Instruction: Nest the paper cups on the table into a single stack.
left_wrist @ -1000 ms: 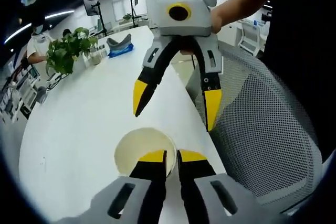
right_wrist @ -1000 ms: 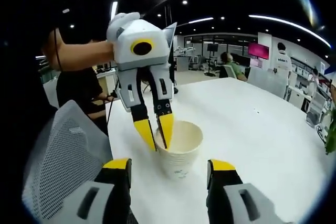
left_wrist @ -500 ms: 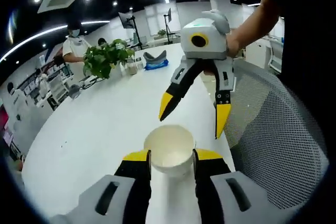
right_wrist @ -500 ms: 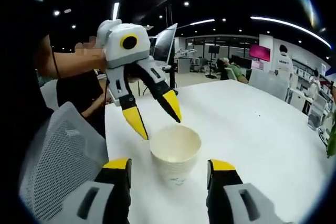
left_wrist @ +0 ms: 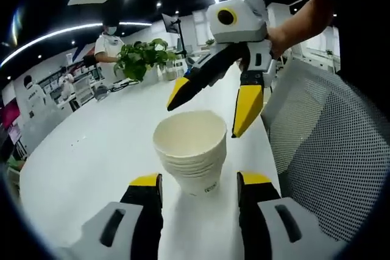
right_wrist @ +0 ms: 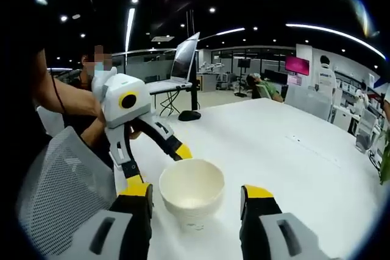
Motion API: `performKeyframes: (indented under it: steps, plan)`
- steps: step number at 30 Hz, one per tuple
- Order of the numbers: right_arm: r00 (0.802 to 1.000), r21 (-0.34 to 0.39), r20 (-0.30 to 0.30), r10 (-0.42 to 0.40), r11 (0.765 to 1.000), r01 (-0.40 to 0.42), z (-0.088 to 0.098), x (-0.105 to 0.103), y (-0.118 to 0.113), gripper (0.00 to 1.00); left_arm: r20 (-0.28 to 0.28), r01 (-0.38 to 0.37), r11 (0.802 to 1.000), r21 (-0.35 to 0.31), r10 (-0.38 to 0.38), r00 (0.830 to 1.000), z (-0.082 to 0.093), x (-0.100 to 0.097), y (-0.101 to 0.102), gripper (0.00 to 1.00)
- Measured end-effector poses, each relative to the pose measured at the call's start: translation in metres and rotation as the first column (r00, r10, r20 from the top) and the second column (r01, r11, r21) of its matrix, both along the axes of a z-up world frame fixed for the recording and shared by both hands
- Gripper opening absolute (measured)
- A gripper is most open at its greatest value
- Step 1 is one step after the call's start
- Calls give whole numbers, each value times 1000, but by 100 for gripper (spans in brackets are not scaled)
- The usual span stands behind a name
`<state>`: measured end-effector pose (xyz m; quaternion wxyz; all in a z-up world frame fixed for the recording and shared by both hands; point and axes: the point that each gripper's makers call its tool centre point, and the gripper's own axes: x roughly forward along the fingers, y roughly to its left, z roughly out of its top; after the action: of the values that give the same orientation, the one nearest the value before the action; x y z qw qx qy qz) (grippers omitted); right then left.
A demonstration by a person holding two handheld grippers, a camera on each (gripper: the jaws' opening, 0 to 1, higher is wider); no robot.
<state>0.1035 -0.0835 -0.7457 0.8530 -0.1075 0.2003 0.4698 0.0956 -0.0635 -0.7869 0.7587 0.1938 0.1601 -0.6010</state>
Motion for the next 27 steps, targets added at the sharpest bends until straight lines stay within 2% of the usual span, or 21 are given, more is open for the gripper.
performKeyframes:
  steps: [4,9,13,27]
  plan:
    - [1000,-12,-3,12,1000,-12,-7,0,7,57,-22,-18,1000,-12,17,1000,-13,4,-7,48]
    - [1000,-18,-22,19,1000,-19,-17,2,14,53,-30,-34,999,-30,33,999,-18,10,-15,46]
    - [1000,-16,-23,14,1000,-15,-17,5,17,50,-28,-33,998,-48,32,999,-13,13,-19,40]
    - [1000,6,-6,19,1000,-19,-5,31,22,49,3,-36,999,-36,36,999,-2,39,-13,39]
